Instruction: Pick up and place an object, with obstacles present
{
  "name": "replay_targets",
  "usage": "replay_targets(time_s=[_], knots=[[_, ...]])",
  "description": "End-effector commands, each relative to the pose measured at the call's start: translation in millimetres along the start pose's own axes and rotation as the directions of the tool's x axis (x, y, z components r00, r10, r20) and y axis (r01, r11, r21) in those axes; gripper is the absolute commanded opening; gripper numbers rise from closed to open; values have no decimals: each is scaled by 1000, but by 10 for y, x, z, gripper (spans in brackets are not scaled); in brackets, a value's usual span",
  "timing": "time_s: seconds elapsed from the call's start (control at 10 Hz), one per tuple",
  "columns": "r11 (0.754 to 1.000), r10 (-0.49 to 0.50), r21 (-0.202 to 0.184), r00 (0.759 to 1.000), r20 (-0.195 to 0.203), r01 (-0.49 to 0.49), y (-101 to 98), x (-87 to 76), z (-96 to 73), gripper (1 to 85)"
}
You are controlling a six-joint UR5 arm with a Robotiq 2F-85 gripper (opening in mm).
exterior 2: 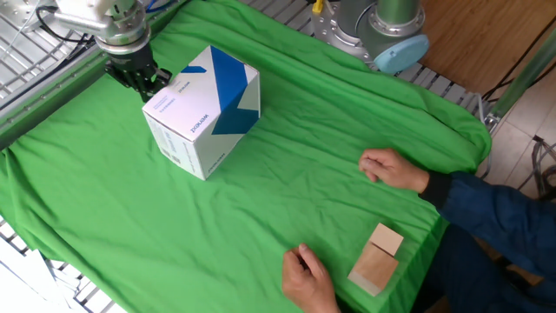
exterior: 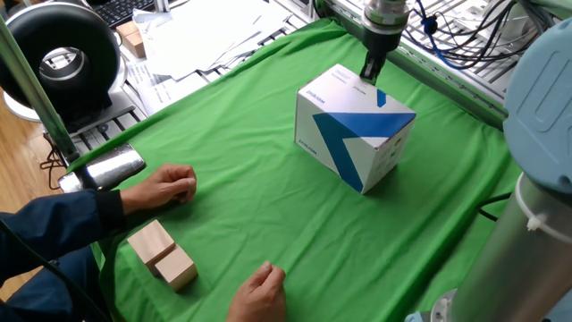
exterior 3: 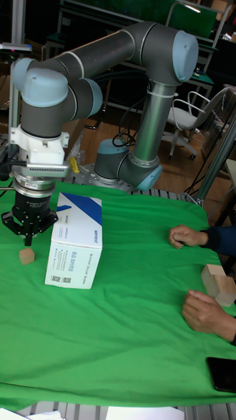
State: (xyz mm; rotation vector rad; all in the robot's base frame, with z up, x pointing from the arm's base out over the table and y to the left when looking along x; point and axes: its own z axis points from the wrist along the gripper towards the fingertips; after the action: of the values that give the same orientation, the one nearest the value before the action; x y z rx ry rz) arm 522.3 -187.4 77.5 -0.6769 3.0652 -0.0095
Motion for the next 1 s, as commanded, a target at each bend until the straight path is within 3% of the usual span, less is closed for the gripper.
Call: replay_targets(time_s=[0.0,0.3,0.5,0.9], knots=[[998,-44,-46,999,20,45,109,-26,1,13],[994,-97,-49,995,5,97,116,20,1,13],[993,-115,-22,993,-27,115,37,97,2,13],[989,-145,-23,985,-98,144,9,282,-9,13]])
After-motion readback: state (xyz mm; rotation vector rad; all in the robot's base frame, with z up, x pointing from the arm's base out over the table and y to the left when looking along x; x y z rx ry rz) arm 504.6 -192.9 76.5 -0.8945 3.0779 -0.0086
